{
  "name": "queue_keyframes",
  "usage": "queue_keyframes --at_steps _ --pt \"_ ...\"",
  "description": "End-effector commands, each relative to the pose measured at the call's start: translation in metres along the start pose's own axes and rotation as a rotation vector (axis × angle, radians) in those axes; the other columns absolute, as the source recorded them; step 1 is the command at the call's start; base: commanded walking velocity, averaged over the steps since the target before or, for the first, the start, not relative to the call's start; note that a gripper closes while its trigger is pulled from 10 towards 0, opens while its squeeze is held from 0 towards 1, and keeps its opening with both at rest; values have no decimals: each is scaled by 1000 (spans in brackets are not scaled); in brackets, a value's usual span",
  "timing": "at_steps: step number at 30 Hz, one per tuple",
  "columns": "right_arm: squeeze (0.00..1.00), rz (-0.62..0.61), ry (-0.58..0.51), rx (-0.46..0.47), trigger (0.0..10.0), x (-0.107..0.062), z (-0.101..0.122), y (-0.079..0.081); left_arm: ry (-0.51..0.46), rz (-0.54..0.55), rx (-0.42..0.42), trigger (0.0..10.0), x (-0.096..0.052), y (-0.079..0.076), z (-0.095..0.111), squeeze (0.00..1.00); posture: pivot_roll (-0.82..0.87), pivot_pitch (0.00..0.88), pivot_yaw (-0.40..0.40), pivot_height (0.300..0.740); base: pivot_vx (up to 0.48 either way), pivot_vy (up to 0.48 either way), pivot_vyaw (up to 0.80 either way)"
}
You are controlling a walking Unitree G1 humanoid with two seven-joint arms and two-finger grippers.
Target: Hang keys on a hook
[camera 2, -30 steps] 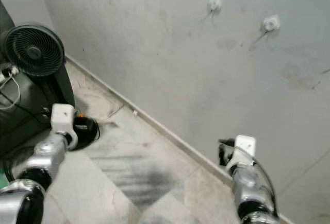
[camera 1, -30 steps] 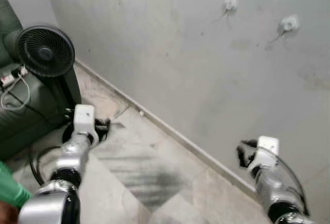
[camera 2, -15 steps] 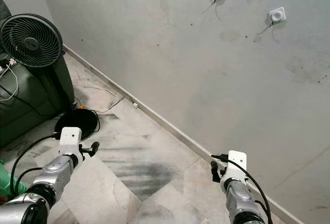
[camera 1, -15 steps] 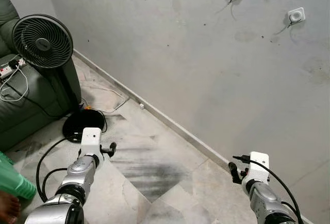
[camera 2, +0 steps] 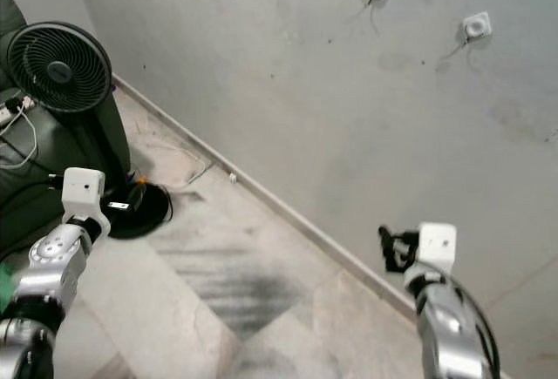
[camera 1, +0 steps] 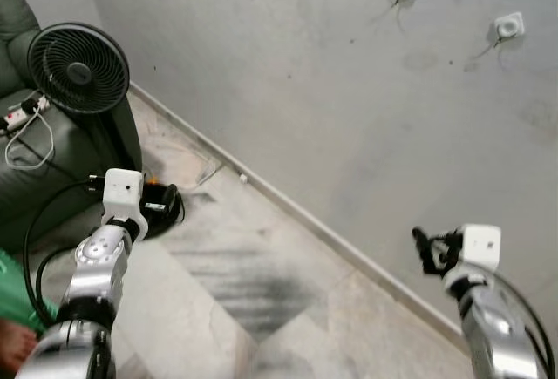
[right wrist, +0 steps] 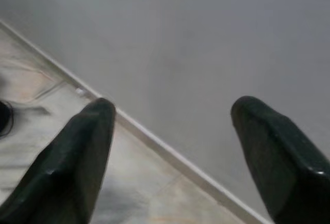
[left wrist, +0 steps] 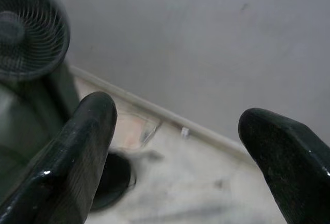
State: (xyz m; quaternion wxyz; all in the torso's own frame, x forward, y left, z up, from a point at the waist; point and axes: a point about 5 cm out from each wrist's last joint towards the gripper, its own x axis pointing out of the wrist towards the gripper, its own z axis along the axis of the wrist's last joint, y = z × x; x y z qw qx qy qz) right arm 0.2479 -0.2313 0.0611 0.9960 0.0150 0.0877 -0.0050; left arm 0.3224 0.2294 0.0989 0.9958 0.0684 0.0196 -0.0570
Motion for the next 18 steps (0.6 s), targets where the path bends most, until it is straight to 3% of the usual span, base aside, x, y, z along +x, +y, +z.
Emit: queue_keyframes --at_steps 1,3,6,12,18 --pt "0 17 -59 2 10000 0 18 6 -24 -19 -4 10000 0 -9 8 0 49 0 -47 740 0 0 0" --pt "0 1 -104 48 10000 -9 29 16 -87 -86 35 10000 -11 -26 17 0 56 0 -44 740 0 0 0" --pt "0 -36 -165 98 10000 -19 42 24 -106 -94 15 10000 -22 -38 20 0 59 0 -38 740 0 0 0" --pt "0 -69 -165 172 10000 -43 48 30 -89 -74 47 10000 -43 -42 13 0 49 0 -34 740 0 0 0" --pt "0 -67 -108 143 10000 -60 45 32 -58 -41 87 10000 -54 -40 11 0 40 0 -34 740 0 0 0"
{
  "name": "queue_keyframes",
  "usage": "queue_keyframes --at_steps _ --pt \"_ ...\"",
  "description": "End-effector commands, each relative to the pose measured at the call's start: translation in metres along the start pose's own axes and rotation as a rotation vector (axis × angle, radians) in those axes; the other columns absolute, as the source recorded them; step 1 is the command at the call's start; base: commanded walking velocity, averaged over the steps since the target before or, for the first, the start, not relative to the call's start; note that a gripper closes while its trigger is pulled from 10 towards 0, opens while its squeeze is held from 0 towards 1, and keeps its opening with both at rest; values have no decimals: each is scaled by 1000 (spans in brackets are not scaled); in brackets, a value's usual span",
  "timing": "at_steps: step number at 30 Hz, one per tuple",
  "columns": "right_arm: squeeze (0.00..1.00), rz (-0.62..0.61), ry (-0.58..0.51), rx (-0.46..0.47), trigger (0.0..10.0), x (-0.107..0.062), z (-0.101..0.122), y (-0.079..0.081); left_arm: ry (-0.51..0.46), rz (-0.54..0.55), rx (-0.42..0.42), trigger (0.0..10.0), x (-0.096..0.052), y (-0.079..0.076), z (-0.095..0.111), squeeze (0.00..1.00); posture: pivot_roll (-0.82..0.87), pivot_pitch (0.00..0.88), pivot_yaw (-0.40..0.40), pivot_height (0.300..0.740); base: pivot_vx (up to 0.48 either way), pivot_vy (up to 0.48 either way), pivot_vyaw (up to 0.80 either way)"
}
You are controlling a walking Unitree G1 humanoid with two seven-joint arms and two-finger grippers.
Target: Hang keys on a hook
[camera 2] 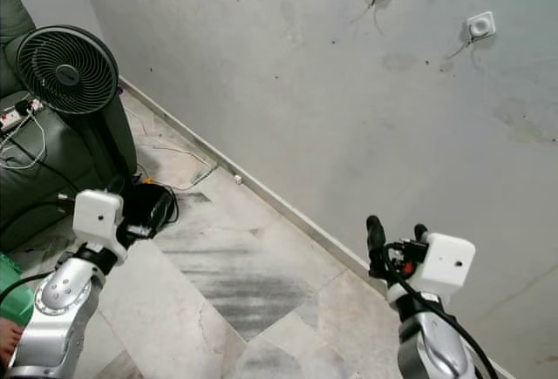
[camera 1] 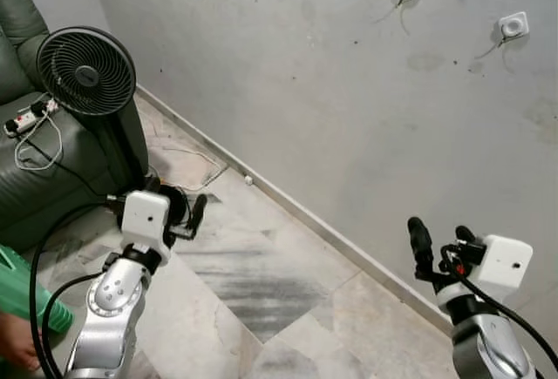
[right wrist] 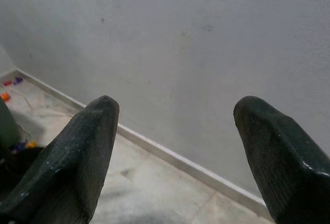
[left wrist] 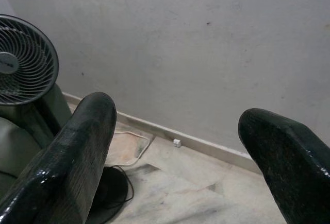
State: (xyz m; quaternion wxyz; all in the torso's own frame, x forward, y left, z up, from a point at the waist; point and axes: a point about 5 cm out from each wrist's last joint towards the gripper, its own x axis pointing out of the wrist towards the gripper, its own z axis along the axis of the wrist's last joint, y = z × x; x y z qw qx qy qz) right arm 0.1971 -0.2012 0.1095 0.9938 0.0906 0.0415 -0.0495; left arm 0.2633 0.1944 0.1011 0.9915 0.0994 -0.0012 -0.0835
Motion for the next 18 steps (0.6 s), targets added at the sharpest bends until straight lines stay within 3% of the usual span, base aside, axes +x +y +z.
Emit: queue_keyframes --at_steps 1,4,10,18 --pt "0 14 -15 -27 10000 -2 8 2 -18 18 18 10000 3 2 8 0 39 0 -33 740 0 0 0" --pt "0 9 -10 -26 10000 -2 10 2 -27 17 24 10000 6 2 11 0 35 0 -29 740 0 0 -160" --pt "0 0 6 -22 10000 1 11 2 -29 6 24 10000 17 -1 20 0 34 0 -25 740 0 0 -775" --pt "0 -4 12 -21 10000 4 15 2 -11 44 -49 10000 25 -1 26 0 26 0 -31 740 0 0 -772"
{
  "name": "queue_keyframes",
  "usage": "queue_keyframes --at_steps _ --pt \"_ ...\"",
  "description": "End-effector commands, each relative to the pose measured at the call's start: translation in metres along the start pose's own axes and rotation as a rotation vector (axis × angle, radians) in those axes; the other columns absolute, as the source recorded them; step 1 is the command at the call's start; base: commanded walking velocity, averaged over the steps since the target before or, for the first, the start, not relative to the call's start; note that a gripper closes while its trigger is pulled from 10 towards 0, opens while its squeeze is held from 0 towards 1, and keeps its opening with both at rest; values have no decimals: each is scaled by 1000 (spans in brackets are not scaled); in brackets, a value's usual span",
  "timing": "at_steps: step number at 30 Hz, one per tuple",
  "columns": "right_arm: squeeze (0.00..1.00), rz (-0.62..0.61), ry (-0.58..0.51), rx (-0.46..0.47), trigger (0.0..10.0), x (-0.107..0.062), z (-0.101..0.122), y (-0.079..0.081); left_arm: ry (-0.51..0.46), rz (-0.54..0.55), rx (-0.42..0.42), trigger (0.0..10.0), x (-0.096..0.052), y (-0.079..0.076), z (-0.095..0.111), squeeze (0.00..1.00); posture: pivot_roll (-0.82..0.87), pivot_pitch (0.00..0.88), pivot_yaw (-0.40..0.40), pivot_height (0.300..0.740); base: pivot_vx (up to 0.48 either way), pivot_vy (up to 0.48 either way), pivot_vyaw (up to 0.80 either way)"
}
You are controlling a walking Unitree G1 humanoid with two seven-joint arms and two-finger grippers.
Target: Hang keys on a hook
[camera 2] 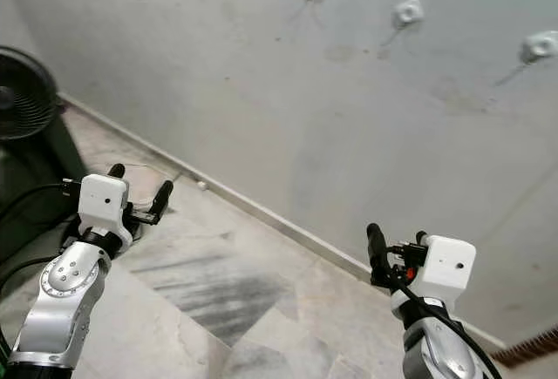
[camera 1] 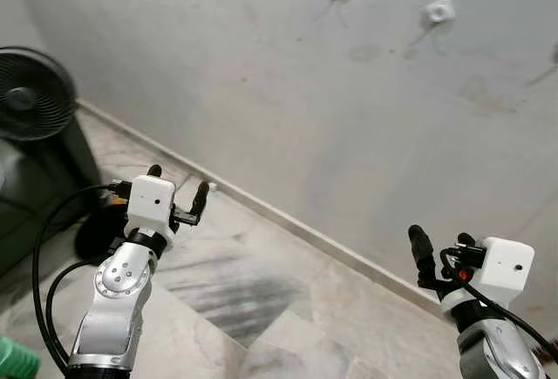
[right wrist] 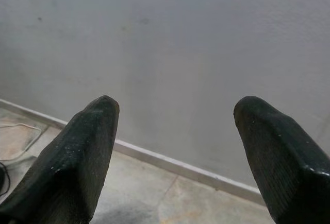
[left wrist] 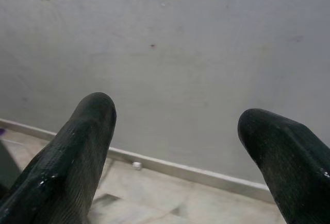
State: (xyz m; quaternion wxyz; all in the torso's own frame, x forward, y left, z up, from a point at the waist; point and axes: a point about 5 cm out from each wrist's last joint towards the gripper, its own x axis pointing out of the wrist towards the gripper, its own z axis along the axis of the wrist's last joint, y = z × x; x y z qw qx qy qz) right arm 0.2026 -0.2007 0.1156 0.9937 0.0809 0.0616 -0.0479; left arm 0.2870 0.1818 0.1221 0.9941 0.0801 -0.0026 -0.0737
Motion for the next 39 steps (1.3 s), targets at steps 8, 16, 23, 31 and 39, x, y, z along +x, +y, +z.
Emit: queue_keyframes --at_steps 8,16,23,31,39 --pt "0 -18 -14 23 10000 -4 9 0 24 -26 -30 10000 -6 -6 2 0 19 0 -25 740 0 0 -772" --pt "0 -29 -9 44 10000 -5 9 1 33 -34 -62 10000 -1 -10 8 0 12 0 -19 740 0 0 -773" --pt "0 -41 -14 71 10000 -4 12 1 48 -60 -108 10000 1 -14 11 0 8 0 -12 740 0 0 -770" --pt "0 -42 -6 84 10000 -5 10 3 59 -60 -111 10000 0 -13 11 0 10 0 -13 740 0 0 -770" --pt "0 -39 0 93 10000 -6 10 5 68 -66 -112 10000 -2 -15 11 0 12 0 -13 740 0 0 -770"
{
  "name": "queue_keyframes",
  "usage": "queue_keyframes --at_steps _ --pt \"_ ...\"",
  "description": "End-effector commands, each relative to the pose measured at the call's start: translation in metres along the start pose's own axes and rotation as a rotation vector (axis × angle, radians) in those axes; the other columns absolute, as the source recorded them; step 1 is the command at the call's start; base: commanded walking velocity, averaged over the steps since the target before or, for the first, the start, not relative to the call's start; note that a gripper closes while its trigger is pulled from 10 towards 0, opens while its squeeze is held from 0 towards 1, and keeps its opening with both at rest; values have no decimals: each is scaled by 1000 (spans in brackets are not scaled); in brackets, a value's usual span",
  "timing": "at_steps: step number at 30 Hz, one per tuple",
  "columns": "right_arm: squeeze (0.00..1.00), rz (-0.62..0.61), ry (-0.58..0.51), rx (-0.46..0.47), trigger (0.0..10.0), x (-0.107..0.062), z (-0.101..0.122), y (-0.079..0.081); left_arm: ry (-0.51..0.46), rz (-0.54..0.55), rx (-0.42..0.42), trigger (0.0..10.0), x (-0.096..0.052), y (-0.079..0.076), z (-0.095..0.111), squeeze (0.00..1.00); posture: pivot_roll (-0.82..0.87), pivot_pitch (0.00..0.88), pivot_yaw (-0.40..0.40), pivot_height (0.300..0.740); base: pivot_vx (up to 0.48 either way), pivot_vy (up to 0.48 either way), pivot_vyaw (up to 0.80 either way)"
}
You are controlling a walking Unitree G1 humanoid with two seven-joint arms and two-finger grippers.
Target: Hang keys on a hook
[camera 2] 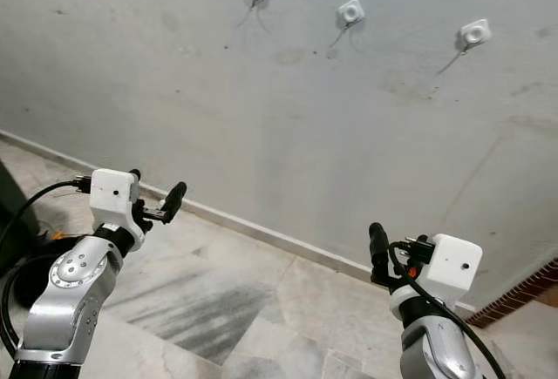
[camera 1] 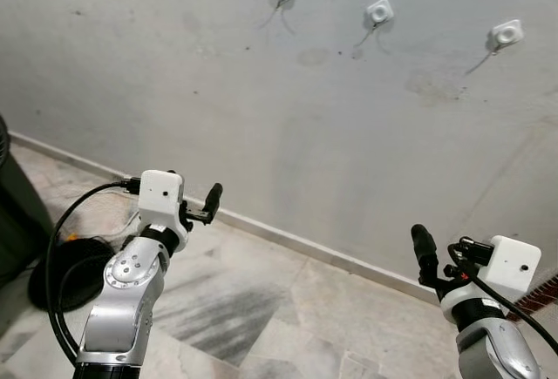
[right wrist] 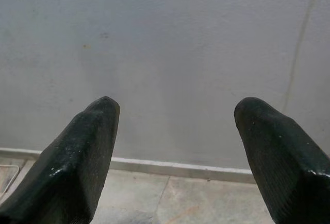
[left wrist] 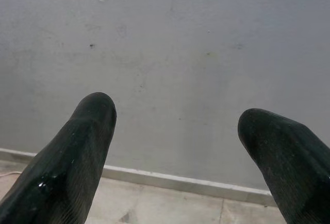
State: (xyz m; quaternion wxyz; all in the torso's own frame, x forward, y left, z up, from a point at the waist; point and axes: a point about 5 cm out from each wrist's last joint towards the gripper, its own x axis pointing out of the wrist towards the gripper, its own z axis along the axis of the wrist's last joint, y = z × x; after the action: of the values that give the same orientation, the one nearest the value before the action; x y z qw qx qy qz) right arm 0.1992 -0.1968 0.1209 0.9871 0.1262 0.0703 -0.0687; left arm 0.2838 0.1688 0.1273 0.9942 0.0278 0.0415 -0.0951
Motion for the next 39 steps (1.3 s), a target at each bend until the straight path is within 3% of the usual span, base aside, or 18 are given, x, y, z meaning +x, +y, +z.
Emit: queue_keyframes --at_steps 1,39 --pt "0 0 -19 1 10000 -2 6 1 -7 -18 0 10000 -1 -3 4 0 12 0 -13 740 0 0 -769" --pt "0 -12 -30 13 10000 -6 8 5 -12 -106 -38 10000 0 -12 12 0 6 0 -1 740 0 0 -770"
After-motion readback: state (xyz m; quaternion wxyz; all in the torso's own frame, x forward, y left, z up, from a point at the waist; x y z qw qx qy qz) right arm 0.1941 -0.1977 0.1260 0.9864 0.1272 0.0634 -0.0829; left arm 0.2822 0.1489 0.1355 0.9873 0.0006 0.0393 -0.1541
